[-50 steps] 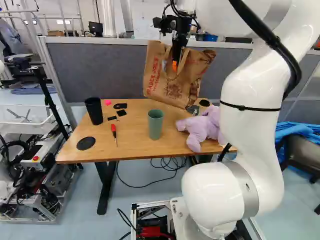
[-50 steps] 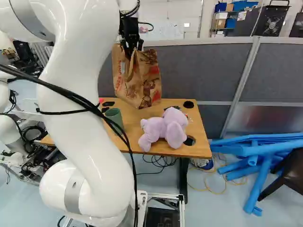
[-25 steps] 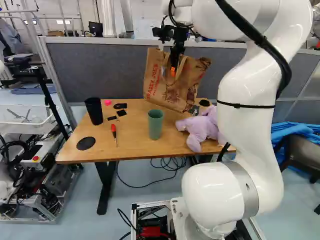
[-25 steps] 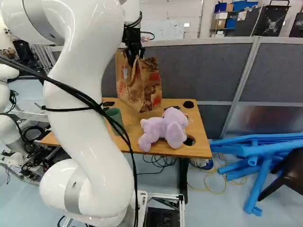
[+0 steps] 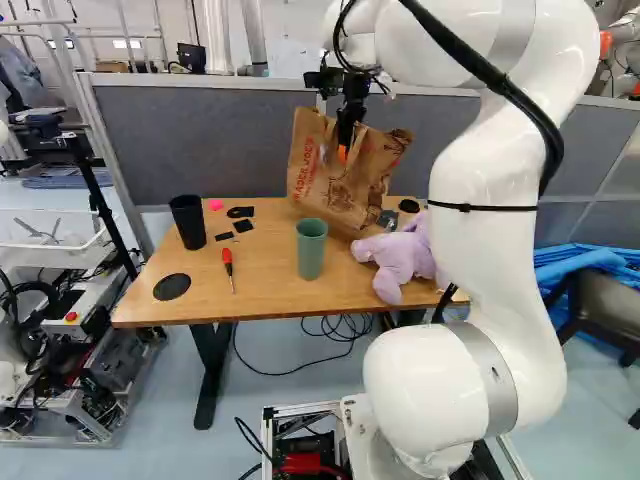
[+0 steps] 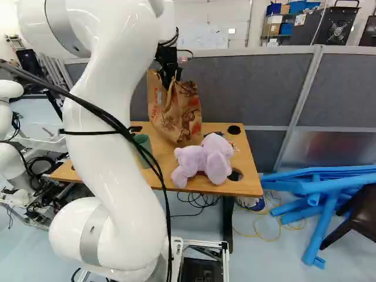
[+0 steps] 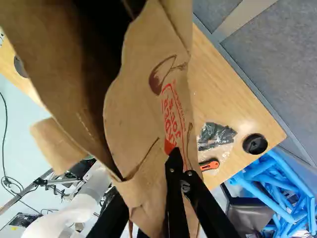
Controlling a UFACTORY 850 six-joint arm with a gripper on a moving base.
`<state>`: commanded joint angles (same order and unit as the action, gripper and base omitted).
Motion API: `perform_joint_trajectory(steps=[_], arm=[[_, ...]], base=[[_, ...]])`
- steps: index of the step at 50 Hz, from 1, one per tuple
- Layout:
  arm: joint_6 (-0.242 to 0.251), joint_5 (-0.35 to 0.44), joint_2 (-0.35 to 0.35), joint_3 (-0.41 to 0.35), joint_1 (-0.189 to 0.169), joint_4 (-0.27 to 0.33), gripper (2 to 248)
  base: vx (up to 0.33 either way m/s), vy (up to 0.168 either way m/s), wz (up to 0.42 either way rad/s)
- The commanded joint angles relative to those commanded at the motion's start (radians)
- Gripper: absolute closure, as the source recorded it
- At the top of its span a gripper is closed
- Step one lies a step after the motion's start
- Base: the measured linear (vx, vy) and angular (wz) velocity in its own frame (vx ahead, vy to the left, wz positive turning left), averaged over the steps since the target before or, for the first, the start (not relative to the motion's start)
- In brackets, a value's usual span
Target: Pick up the bag on the ground and place it on the table
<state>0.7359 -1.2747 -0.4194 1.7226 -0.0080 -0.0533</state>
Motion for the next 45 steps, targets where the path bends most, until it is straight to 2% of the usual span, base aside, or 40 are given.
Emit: perform_joint_trajectory(steps=[20,45], arm=[[0.000,0.088,-0.041,-0.007,0.000,0.000,229],[0.000,0.097,-0.045,-0.007,0.000,0.000,229]], base=[[0.000,0.000,0.000],[0.000,0.000,0.000]])
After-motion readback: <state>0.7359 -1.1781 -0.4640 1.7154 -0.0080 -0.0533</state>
